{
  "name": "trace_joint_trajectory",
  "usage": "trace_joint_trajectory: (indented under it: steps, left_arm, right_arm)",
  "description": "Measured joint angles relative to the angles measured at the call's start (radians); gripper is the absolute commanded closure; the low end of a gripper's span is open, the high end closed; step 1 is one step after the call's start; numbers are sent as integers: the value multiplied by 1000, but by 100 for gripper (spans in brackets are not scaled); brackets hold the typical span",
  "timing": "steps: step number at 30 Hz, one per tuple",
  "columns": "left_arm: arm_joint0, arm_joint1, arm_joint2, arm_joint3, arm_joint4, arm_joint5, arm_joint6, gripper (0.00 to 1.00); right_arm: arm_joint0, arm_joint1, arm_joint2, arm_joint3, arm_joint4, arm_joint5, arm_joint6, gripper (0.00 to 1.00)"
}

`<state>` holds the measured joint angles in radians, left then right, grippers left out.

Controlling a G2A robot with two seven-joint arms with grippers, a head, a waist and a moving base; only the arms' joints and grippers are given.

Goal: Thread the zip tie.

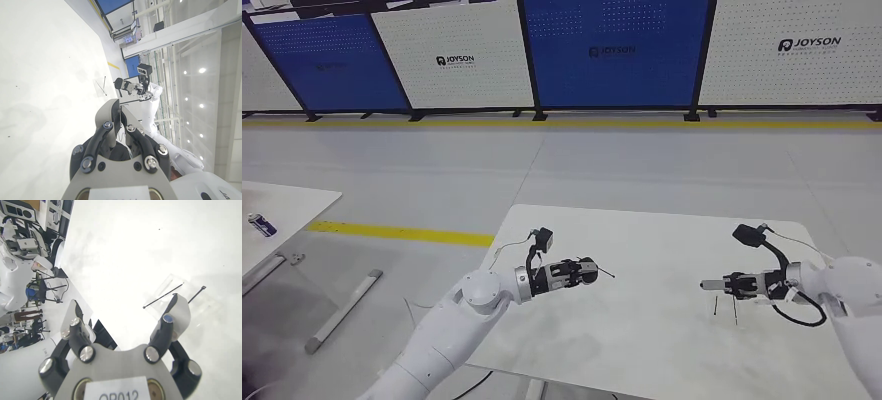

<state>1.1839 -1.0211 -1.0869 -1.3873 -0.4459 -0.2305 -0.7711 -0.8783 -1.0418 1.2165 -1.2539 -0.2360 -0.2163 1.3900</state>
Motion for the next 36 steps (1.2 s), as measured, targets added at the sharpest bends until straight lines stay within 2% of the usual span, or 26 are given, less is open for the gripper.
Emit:
trace_joint_trajectory:
  steps: [5,10,12,14,18,31,34,36]
  left_arm:
    - [0,0,0,0,0,0,0,100]
    - [0,0,0,0,0,0,0,100]
    - [0,0,0,0,0,0,0,100]
    - [0,0,0,0,0,0,0,100]
    - [0,0,0,0,0,0,0,100]
    - [0,0,0,0,0,0,0,100]
    - [0,0,0,0,0,0,0,100]
    - [0,0,0,0,0,0,0,100]
  right_arm:
    - [-5,0,-2,-3,-4,1,-8,0]
    - [-3,15,0,-13,-38,36,1,0]
    - [13,25,-35,-15,-66,34,1,0]
    - [50,39,-76,16,-79,30,0,0]
    - [119,58,-151,61,-111,84,0,0]
    - [112,59,-155,48,-111,81,-4,0]
    - [124,62,-185,23,-167,152,0,0]
    - [148,60,-243,26,-212,223,0,0]
